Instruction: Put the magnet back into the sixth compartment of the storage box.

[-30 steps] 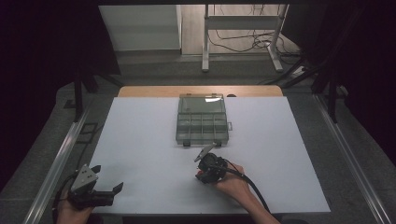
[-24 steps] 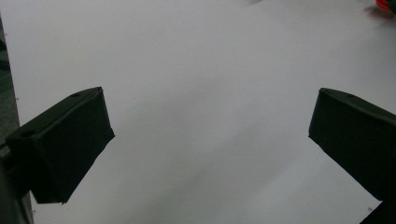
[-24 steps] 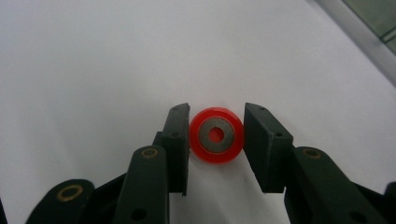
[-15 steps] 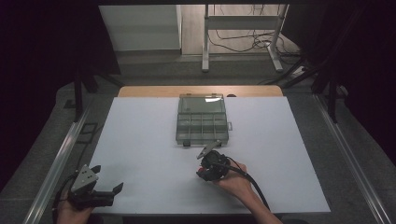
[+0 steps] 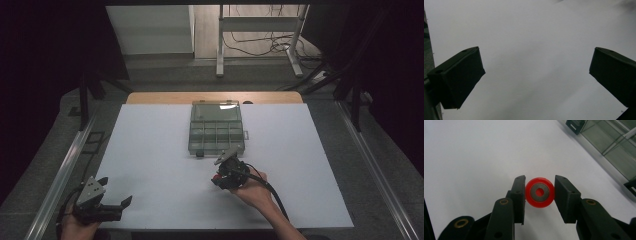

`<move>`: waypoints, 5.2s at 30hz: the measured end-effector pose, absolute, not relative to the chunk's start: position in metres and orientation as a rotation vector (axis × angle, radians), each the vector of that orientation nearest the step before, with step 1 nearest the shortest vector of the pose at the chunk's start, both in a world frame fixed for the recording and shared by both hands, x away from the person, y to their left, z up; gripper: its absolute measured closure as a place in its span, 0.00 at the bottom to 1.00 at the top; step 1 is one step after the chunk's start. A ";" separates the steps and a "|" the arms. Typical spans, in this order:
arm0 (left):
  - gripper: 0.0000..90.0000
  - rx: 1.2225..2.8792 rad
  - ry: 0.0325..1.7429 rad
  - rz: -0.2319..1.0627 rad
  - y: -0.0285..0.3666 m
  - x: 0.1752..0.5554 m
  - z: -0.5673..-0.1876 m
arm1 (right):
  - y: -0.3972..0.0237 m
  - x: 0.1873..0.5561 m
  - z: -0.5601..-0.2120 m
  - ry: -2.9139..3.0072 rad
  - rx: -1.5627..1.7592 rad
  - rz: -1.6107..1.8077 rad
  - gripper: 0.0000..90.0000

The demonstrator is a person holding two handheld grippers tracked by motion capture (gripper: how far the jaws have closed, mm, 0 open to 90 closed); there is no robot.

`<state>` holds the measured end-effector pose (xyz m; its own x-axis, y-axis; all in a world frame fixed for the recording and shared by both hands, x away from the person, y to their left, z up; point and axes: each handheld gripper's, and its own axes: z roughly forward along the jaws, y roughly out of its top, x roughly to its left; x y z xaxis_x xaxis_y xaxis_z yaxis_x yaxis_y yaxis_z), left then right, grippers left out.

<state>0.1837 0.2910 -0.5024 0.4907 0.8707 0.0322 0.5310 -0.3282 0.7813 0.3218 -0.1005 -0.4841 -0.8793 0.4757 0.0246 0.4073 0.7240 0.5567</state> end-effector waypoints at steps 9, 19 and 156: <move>0.00 2.011 1.151 0.595 0.291 0.184 -0.502 | -0.099 0.324 -0.482 2.797 0.733 0.874 0.69; 0.00 2.012 1.150 0.592 0.291 0.184 -0.503 | -0.097 0.329 -0.477 2.786 0.746 0.888 0.69; 0.00 2.010 1.144 0.570 0.292 0.185 -0.503 | -0.051 0.439 -0.458 2.637 0.887 0.847 0.69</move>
<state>0.1851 0.2918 -0.5030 0.5033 0.8639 0.0175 0.5346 -0.3272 0.7792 0.4392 -0.0508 -0.4581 -0.7892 0.6132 -0.0342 0.4784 0.6488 0.5918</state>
